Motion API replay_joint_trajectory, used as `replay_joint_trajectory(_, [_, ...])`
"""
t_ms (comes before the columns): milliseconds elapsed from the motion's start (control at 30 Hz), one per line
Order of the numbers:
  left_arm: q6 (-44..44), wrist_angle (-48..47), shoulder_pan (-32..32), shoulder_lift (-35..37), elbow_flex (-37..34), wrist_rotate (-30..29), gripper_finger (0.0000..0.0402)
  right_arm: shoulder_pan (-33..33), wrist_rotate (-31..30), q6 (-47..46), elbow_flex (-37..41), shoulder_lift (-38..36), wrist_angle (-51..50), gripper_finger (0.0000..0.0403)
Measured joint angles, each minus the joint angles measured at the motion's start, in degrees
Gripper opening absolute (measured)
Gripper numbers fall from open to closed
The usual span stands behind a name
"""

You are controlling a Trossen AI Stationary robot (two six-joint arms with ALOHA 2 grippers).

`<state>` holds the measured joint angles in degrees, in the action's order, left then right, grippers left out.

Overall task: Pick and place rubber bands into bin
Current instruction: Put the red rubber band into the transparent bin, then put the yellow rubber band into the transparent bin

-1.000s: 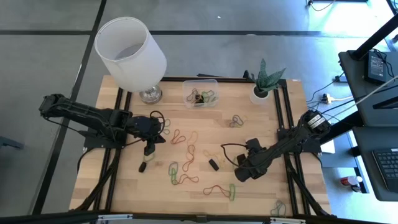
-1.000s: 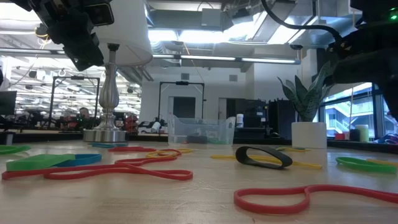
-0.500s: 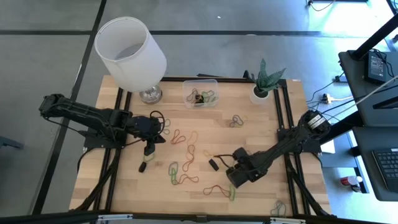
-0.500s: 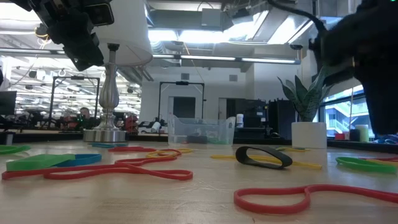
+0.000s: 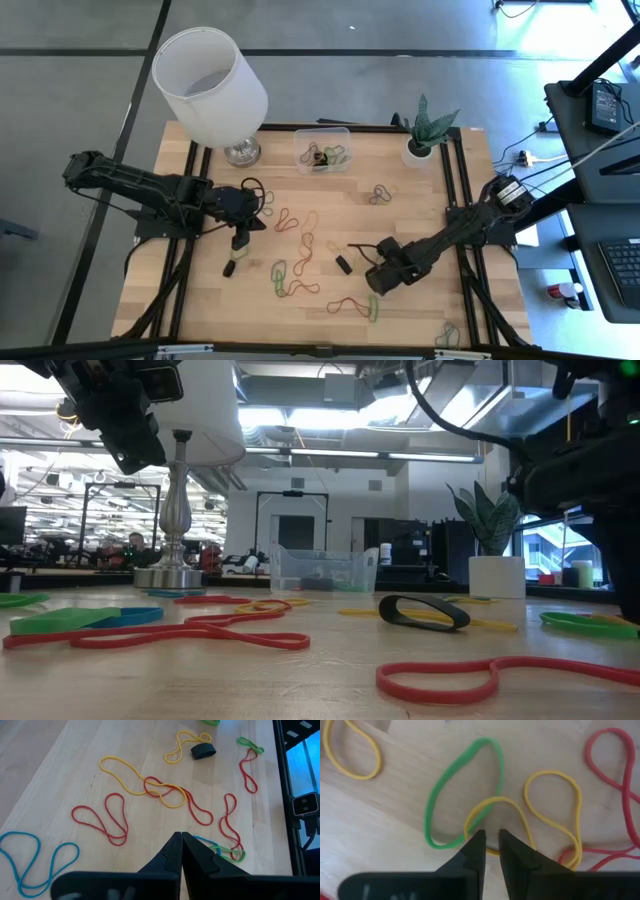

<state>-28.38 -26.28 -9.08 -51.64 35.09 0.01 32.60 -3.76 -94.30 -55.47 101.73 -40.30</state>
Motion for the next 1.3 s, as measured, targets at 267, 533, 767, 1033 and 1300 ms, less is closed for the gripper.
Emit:
replay_joint_trajectory(267, [0.0, 0.0, 0.0, 0.0, 0.0, 0.0, 0.0003, 0.2, -0.4, 0.6, -2.0, 0.4, -3.0, 0.0006])
replay_joint_trajectory(533, [0.5, 0.0, 0.0, 0.0, 0.0, -0.2, 0.0002, 0.3, -2.2, 3.2, -5.7, 0.6, -5.4, 0.0008])
replay_joint_trajectory(767, [0.3, 0.0, 0.0, 0.0, 0.0, -0.2, 0.0001, 0.3, -2.4, 3.3, -5.7, 0.6, -4.8, 0.0024])
replay_joint_trajectory(1033, [-0.3, 0.0, 0.0, 0.0, 0.0, 0.0, 0.0001, 0.3, -2.4, 3.6, -5.7, 0.4, -4.8, 0.0025])
replay_joint_trajectory(1300, [-0.4, 0.0, 0.0, 0.0, 0.0, -0.2, 0.0002, 0.3, -2.7, 4.9, -5.8, -3.5, -5.9, 0.0026])
